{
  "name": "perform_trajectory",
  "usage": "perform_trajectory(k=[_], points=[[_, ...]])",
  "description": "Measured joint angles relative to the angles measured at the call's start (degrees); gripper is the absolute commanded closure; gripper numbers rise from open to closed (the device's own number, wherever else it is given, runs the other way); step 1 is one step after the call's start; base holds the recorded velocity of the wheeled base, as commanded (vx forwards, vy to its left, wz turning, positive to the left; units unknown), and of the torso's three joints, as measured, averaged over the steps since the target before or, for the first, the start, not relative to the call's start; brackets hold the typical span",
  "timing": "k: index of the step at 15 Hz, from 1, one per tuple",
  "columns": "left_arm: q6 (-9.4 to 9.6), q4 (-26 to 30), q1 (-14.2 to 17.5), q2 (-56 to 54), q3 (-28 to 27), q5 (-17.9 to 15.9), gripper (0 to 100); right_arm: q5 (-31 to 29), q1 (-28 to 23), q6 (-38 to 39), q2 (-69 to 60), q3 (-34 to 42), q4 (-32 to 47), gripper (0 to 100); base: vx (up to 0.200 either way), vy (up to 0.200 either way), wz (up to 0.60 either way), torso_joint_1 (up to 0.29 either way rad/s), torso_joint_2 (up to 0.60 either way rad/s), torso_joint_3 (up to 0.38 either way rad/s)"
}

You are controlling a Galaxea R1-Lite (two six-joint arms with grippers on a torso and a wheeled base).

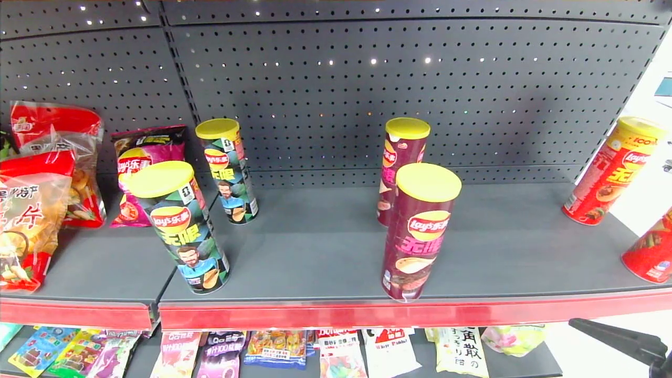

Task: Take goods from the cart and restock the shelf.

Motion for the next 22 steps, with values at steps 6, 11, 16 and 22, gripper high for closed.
perform_trajectory(k=[6,11,16,22], points=[[0.0,0.0,0.0,0.0,0.0,0.0,0,-1.94,-7.24,-3.91,-10.18,0.11,13.92,0,0.0,0.0,0.0,0.0,0.0,0.0],[0.0,0.0,0.0,0.0,0.0,0.0,0,-5.89,-14.45,-4.17,-22.97,0.05,22.2,0,0.0,0.0,0.0,0.0,0.0,0.0],[0.0,0.0,0.0,0.0,0.0,0.0,0,-14.37,-16.97,-4.27,-37.3,-0.3,31.34,0,0.0,0.0,0.0,0.0,0.0,0.0],[0.0,0.0,0.0,0.0,0.0,0.0,0,-20.94,-21.7,-4.57,-43.14,-0.54,31.57,0,0.0,0.0,0.0,0.0,0.0,0.0]])
